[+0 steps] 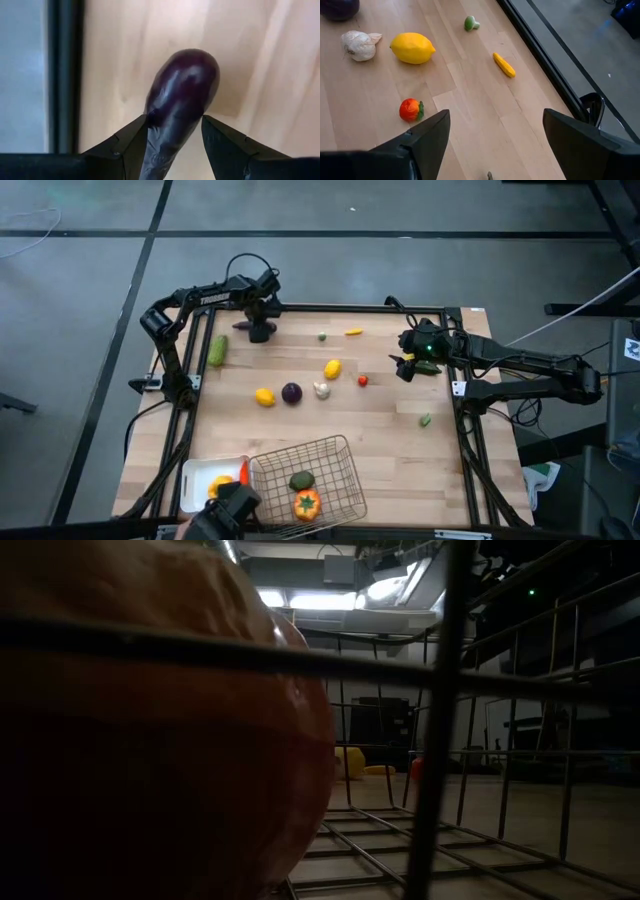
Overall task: Sort produce into baskets
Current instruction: Put the black eggplant into the white bin
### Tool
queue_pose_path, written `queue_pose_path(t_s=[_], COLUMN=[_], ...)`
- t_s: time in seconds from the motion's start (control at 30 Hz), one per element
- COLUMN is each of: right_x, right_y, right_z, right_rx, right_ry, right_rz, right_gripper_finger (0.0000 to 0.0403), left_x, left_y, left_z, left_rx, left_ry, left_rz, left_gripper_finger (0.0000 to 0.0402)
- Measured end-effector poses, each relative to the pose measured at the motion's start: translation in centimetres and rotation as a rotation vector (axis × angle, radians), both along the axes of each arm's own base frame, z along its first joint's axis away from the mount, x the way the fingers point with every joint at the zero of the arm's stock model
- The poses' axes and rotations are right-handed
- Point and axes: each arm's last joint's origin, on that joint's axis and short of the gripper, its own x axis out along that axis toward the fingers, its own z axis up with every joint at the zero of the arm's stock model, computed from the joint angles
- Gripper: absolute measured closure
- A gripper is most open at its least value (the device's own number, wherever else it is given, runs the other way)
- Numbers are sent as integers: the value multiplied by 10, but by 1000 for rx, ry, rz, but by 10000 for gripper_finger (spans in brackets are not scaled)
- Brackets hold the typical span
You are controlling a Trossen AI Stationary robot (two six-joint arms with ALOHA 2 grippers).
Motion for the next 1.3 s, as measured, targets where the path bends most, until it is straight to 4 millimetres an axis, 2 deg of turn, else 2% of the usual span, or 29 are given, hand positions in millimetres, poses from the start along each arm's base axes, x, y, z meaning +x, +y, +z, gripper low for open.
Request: queue_pose_path(t_s=[0.6, 1.0, 1.3], right_x=[0, 0, 0], right_y=[0, 0, 0], right_z=[0, 0, 0], right_rx=[0, 0, 0], right_ry=[0, 0, 0], right_rz=[0, 0, 0], right_gripper_finger=[88, 88, 88], left_x=[11, 13, 13], left_y=[-18, -18, -18], left_z=[-1, -1, -1], left_rx=[-50, -48, -49], left_ry=[24, 9, -8], left_rz=[12, 108, 252], left_gripper_finger=[219, 219, 219])
